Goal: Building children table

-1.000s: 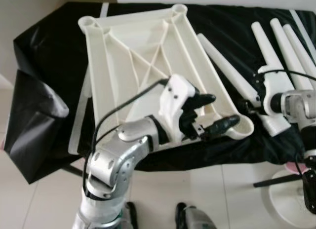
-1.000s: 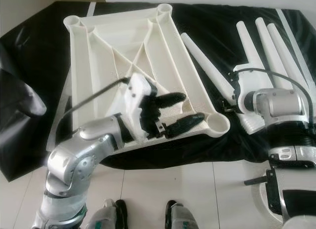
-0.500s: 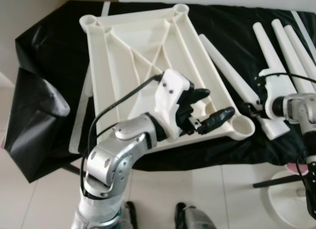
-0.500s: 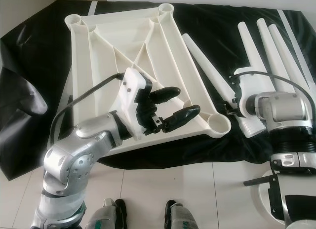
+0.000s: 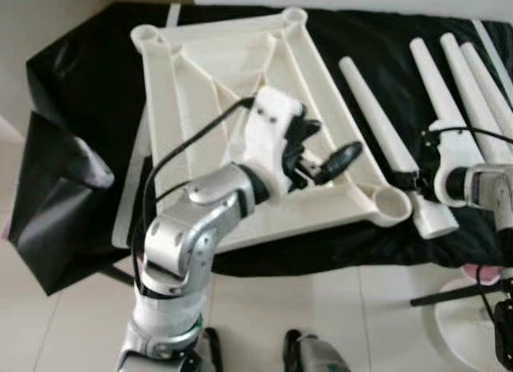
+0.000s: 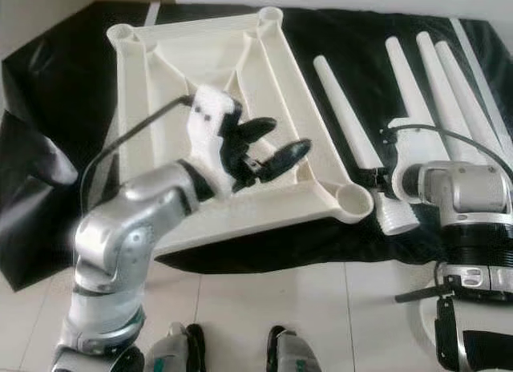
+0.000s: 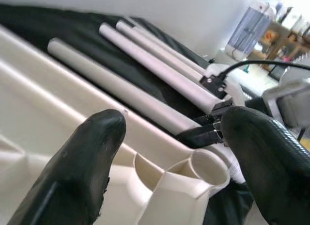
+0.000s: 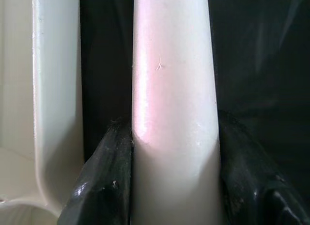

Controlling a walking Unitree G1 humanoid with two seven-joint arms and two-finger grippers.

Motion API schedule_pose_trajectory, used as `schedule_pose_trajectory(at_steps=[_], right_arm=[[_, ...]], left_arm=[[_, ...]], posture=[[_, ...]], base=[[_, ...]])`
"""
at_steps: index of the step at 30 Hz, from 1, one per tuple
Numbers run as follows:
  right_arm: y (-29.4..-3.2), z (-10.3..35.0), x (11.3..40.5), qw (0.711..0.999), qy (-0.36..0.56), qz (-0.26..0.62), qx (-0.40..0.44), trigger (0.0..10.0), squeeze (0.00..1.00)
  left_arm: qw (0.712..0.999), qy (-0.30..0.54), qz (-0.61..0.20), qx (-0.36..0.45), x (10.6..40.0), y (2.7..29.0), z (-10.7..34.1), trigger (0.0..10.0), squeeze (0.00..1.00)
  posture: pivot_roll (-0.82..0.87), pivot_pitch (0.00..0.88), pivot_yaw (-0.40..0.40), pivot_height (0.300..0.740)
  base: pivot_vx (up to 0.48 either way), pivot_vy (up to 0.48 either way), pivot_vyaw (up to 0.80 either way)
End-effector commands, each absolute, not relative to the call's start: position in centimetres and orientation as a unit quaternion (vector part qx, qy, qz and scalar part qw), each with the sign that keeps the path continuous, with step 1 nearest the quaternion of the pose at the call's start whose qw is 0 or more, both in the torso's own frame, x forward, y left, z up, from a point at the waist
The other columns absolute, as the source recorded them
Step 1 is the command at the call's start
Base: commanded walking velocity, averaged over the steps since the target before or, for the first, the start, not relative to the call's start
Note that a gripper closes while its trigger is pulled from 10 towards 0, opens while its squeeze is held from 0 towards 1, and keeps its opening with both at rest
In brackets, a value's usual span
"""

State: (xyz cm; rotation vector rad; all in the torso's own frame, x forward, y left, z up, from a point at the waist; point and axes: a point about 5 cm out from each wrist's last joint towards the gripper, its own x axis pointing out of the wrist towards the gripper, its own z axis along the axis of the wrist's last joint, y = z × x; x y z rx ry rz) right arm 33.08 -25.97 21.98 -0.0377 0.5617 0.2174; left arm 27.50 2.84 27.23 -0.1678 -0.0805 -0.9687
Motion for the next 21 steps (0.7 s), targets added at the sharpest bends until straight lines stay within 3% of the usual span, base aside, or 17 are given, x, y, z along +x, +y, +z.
schedule_pose_trajectory(at_steps=[1,4,9,17,21], right_arm=[[-25.7,21.6,33.0,0.954,0.278,0.113,0.0,10.0,0.0],[-25.9,23.9,33.5,0.972,0.212,0.105,0.008,10.0,0.0],[-26.5,27.2,33.6,0.998,0.054,0.038,-0.01,10.0,0.0],[-25.7,26.8,31.8,0.995,-0.055,-0.014,0.084,10.0,0.0],[-25.2,25.7,31.4,0.993,-0.065,-0.028,0.099,10.0,0.0]], left_arm=[[0.882,-0.022,-0.462,-0.096,27.8,2.8,27.1,10.0,0.0],[0.887,-0.011,-0.444,-0.125,29.1,3.0,27.2,10.0,0.0],[0.931,0.031,-0.355,-0.084,32.0,4.1,25.2,10.0,0.0],[0.953,0.062,-0.277,-0.109,34.3,5.6,24.1,10.0,0.0],[0.952,0.064,-0.267,-0.132,34.9,5.4,24.2,10.0,0.0]], posture=[[-0.01,0.185,-0.025,0.74],[-0.02,0.15,-0.028,0.74],[-0.05,0.097,-0.022,0.74],[-0.09,0.049,0.015,0.74],[-0.1,0.042,0.025,0.74]], base=[[0.0,0.0,0.0],[0.0,0.0,0.0],[0.0,0.0,0.0],[0.0,0.0,0.0],[0.0,0.0,0.0]])
